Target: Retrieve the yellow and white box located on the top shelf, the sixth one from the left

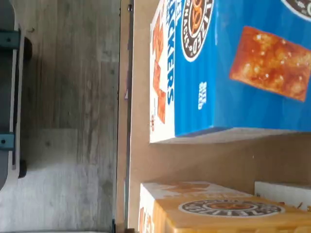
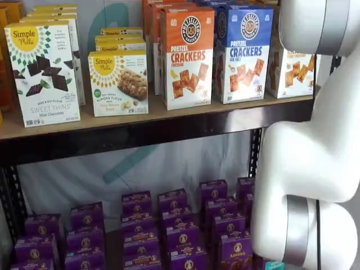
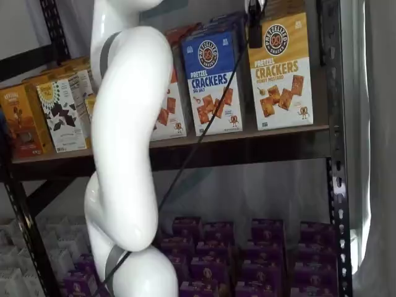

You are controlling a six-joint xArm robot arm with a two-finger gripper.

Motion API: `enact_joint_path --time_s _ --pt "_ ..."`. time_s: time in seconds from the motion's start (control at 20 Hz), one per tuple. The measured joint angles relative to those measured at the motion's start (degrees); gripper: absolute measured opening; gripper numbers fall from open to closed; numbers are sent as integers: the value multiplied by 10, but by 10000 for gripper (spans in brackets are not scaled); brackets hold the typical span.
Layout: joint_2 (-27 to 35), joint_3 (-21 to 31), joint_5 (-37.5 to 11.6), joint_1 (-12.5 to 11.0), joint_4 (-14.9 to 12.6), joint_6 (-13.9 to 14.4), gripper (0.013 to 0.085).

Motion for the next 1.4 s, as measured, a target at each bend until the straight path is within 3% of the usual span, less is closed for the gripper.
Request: enact_joint_path --time_s 0.3,0.5,0.85,1.05,1.4 --pt "-4 14 -12 10 -17 1 850" --pt "-3 13 -11 11 -17 2 730" --pt "-4 17 -14 16 -24 4 730" --pt "-6 21 -17 16 -23 4 610" --pt "3 4 0 15 -25 4 610"
